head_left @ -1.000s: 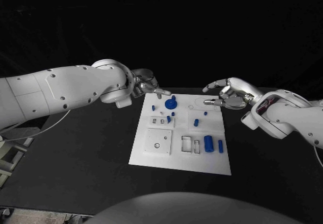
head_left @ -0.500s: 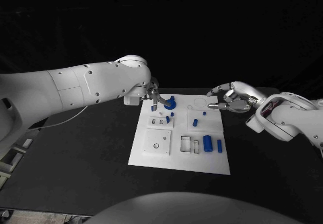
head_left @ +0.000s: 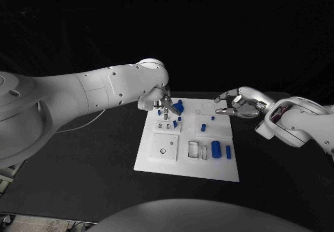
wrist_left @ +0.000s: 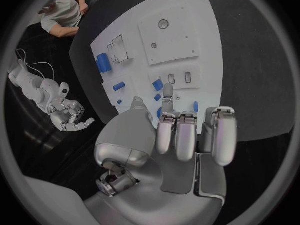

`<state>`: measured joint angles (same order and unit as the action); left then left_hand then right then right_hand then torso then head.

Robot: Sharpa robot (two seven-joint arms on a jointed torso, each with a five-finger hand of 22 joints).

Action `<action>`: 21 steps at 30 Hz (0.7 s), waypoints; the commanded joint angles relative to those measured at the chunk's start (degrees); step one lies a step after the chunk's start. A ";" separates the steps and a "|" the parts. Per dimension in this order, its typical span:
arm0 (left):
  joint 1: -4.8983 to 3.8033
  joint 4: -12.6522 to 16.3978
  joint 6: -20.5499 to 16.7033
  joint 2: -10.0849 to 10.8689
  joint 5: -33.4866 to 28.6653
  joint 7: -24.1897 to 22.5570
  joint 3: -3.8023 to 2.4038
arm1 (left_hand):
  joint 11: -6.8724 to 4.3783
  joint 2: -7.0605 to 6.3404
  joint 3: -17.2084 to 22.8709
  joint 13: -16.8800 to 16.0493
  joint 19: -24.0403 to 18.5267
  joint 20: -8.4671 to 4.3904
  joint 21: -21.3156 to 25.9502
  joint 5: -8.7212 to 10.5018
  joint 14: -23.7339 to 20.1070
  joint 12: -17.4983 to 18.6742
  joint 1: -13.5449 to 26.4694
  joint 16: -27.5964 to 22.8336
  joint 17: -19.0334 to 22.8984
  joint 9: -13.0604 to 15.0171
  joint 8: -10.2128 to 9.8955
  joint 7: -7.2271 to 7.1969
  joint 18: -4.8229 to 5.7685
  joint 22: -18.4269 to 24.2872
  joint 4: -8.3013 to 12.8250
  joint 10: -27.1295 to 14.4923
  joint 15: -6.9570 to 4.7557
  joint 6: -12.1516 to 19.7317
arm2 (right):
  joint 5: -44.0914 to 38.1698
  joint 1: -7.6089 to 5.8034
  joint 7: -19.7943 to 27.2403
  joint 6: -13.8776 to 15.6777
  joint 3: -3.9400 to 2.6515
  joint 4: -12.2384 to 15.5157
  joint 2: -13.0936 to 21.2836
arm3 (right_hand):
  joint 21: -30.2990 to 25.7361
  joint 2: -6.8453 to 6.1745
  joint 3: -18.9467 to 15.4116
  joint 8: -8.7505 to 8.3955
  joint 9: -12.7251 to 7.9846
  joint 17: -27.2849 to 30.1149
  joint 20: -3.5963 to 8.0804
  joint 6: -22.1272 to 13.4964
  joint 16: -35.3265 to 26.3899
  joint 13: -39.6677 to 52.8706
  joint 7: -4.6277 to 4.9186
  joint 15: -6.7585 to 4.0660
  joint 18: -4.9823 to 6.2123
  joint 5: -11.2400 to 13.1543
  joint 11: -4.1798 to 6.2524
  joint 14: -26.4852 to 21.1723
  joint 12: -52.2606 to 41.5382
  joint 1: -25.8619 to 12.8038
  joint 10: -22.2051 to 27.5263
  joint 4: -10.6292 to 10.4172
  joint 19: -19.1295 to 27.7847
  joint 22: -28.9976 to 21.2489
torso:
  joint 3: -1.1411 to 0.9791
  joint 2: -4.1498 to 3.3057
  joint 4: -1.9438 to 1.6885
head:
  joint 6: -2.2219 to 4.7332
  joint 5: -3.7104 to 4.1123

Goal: Assemble the parts on the task board

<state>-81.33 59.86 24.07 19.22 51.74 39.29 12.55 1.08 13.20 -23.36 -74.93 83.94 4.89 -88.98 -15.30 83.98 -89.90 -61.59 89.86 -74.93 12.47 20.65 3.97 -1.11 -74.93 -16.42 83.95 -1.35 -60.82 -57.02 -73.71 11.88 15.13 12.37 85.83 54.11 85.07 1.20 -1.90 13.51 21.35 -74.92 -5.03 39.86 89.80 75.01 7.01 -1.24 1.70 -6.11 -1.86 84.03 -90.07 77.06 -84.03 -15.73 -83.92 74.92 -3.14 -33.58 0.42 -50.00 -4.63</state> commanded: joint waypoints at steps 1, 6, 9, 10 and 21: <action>0.45 -1.14 2.61 -0.96 -3.22 4.67 -0.11 | -0.41 0.06 0.35 -15.07 4.40 -0.35 -0.34 -0.36 6.02 -0.10 -0.45 0.14 -15.07 0.07 -0.37 0.36 0.61 -13.15 0.01 6.05 -0.57 0.11 | -0.26 0.06 -0.47 -1.85 0.03 -0.09 -0.24 | -0.21 0.27 -0.45 0.13 -0.09 -15.08 -0.47 0.49 0.20 14.99 0.01 0.40 -0.16 -0.19 -0.31 5.97 0.07 -0.29 -5.97 -0.03 -1.36 13.03 | 0.01 0.05 -0.01 | 0.00 -0.26; 1.55 -3.43 2.30 -2.80 -3.80 5.01 -0.34 | -0.39 0.04 0.71 -15.07 4.56 -0.35 -0.39 -1.44 6.02 -0.10 -1.37 0.14 -15.07 0.31 -1.10 0.40 0.65 -13.31 0.18 6.05 -0.57 0.10 | -0.23 0.08 -0.31 -1.98 0.05 -0.18 -0.59 | -0.16 0.31 -0.47 0.12 -0.12 -15.08 -0.48 0.50 0.20 14.99 0.01 0.41 -0.18 -0.19 -0.32 5.97 0.07 -0.32 -5.97 -0.05 -1.41 13.05 | 0.08 0.04 -0.01 | 0.00 -0.38; 2.15 -4.78 2.42 -3.73 -3.90 5.12 -0.38 | -0.38 0.02 0.91 -15.07 4.57 -0.35 -0.39 -1.88 6.02 -0.10 -1.84 0.14 -15.07 0.42 -1.40 0.41 0.65 -13.32 0.26 6.05 -0.57 0.07 | -0.23 0.08 -0.30 -2.06 0.05 -0.16 -0.71 | -0.18 0.32 -0.47 0.12 -0.12 -15.08 -0.48 0.50 0.20 14.99 0.01 0.41 -0.17 -0.19 -0.32 5.97 0.07 -0.32 -5.97 -0.06 -1.38 13.04 | 0.09 0.06 0.07 | 0.00 -0.54; 2.37 -5.26 2.47 -4.03 -3.93 5.15 -0.39 | -0.37 0.00 1.05 -15.07 4.56 -0.35 -0.39 -2.09 6.02 -0.10 -2.15 0.14 -15.07 0.49 -1.56 0.40 0.65 -13.32 0.34 6.05 -0.57 0.05 | -0.23 0.08 -0.30 -2.08 0.05 -0.14 -0.72 | -0.18 0.32 -0.47 0.12 -0.12 -15.08 -0.48 0.50 0.20 14.99 0.01 0.41 -0.17 -0.19 -0.32 5.97 0.07 -0.32 -5.97 -0.06 -1.38 13.04 | 0.09 0.06 0.05 | 0.00 -0.56; 4.08 -7.92 2.03 -5.49 -2.83 5.17 -0.57 | -0.31 -0.17 1.60 -15.07 4.45 -0.33 -0.32 -2.76 6.02 -0.10 -3.41 0.14 -15.07 0.71 -2.51 0.55 0.61 -13.18 0.58 6.05 -0.53 0.36 | -0.22 0.09 -0.45 -2.25 0.06 -0.10 -0.46 | -0.25 0.35 -0.47 0.12 -0.13 -15.08 -0.49 0.50 0.20 14.99 0.02 0.42 -0.15 -0.21 -0.32 5.97 0.07 -0.33 -5.97 -0.06 -1.32 13.02 | 0.11 0.14 -0.01 | 0.00 -0.38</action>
<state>-77.28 52.15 25.36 13.93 48.68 39.78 12.05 1.10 12.97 -22.17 -75.08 83.94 4.89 -88.98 -17.84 83.98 -89.90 -64.37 89.86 -74.92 13.13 18.52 4.19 -1.12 -74.93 -15.87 83.93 -1.34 -60.59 -56.99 -73.66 11.53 13.90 12.41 85.69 53.63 85.07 1.19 -2.05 13.51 21.30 -74.91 -5.03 39.86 89.80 75.01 7.01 -1.24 1.70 -6.11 -1.86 84.03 -90.06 77.06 -84.03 -15.89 -83.92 74.91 -3.03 -33.49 0.43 -50.00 -4.99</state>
